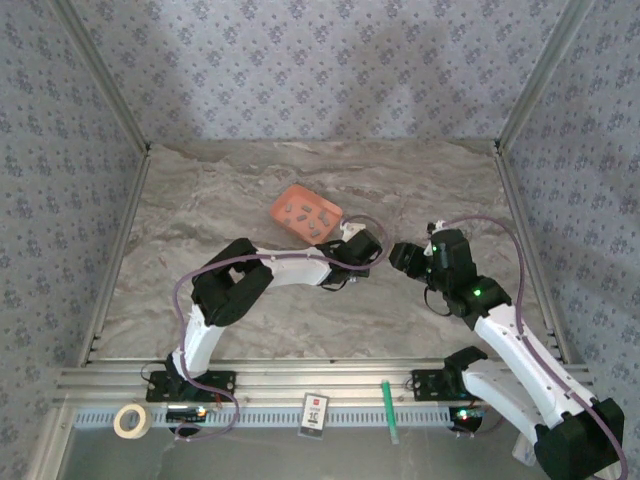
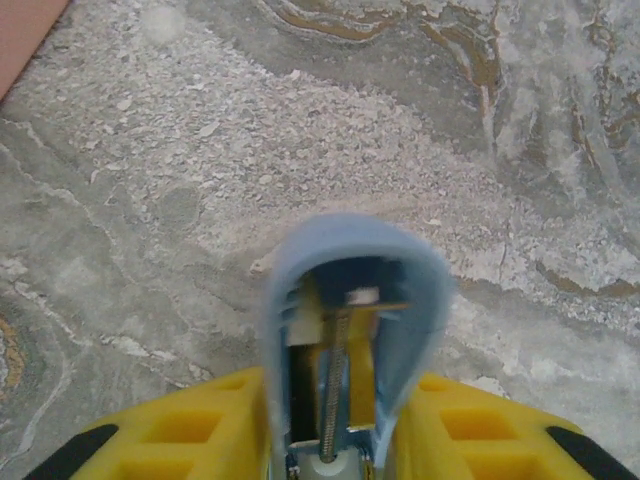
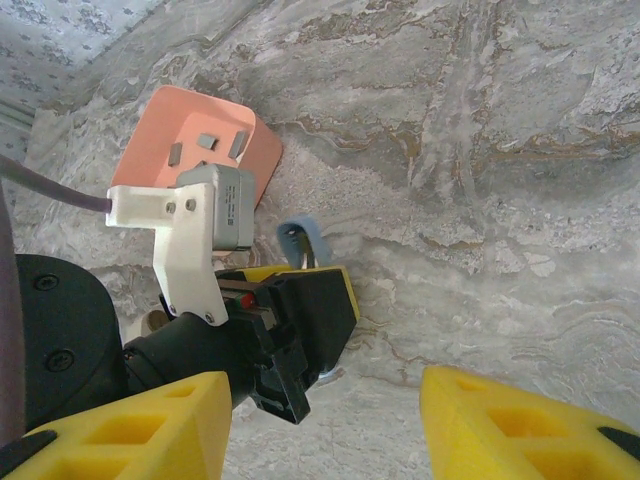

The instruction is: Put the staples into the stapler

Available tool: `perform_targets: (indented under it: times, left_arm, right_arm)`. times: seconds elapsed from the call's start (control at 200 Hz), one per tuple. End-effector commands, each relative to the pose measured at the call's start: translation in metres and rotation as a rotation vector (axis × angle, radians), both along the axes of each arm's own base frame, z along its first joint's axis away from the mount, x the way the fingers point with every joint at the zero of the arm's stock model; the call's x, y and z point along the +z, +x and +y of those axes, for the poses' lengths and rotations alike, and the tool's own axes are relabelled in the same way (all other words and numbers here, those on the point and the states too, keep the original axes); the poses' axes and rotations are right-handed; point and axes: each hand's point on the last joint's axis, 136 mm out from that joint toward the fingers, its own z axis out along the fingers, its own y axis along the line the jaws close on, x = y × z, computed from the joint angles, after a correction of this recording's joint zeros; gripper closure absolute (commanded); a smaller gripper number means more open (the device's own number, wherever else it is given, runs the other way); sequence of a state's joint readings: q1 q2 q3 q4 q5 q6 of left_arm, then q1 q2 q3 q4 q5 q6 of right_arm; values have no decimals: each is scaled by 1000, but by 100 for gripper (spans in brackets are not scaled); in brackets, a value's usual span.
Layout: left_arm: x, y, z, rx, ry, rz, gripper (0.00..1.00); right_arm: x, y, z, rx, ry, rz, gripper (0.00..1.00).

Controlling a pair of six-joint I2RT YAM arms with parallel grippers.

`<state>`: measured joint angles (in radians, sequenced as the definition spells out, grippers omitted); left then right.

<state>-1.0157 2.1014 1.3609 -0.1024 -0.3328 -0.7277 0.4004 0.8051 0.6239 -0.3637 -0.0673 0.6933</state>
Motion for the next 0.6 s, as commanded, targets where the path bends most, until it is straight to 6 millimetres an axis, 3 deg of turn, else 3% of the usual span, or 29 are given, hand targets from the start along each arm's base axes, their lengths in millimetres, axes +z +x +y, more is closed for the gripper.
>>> perform_targets:
  times: [0.0,0.36,0.595]
  left_arm:
    - [9,-1,-2,17,-20,-1,62]
    - [41,-9,2,33,-107,7,53]
    - [88,-18,14,-3,-126,-22,43]
  right_arm:
    - [2,-1,-2,-17,20,-1,47]
    - [2,-4,3,2,34,16,48]
    - [3,-9,14,62,-30,37,48]
